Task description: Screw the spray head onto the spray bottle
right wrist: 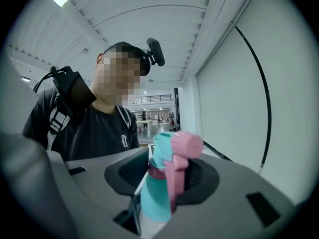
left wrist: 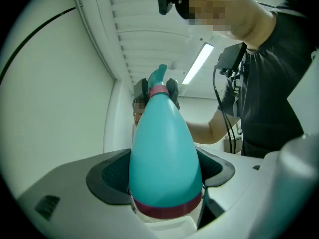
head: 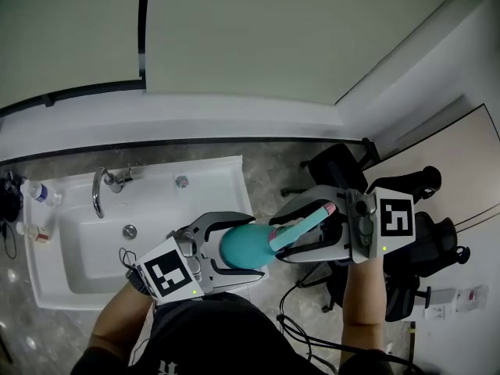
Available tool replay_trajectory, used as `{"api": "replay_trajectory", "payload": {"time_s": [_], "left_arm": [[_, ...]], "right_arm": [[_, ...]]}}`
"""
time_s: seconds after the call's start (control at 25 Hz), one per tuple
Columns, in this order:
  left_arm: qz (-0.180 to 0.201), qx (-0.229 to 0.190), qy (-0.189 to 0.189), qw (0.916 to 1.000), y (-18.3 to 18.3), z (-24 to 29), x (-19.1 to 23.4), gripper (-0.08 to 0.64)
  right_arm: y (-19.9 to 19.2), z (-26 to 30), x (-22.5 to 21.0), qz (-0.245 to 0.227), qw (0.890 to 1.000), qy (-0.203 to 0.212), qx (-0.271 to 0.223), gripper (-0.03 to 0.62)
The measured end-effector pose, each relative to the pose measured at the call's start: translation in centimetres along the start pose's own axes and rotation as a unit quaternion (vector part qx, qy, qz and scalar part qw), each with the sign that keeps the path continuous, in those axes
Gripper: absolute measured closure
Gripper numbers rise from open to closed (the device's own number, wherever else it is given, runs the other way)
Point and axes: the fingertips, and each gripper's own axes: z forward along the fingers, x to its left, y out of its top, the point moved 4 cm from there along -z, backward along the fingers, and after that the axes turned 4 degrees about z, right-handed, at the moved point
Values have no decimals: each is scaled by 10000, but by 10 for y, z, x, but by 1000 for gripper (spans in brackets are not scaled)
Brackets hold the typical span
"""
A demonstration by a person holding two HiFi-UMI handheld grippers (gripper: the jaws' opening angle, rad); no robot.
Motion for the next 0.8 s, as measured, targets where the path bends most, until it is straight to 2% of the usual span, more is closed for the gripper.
{"api": "replay_trajectory", "payload": {"time_s": [0.2,0.28,0.36,0.44,0.52,0.68,0.8], "left_arm": [[-38,126,-40,9999,-2,0,6,169],[-48,224,150,9996,-4,0,11,170],[-13,326,532,9981,-9,-1,20,169],[70,541,1065,9928,-15,-1,32,169],[281,824,1756,9806,-25,-4,46,169],[665,1354,3068,9397,-46,-6,66,169],[830,1628,3643,9132,-60,-2,74,169]], "right_arm": [[-3,-1,-2,-18,9996,-203,197,445],[-4,-1,-8,110,9978,-591,277,446],[-9,-2,-18,370,9892,-1326,509,446],[-18,-6,-31,710,9699,-2216,715,446],[-26,-7,-46,953,9452,-3039,723,446],[-43,-7,-71,1448,8912,-4281,404,446],[-58,-11,-83,1878,8485,-4946,130,446]]}}
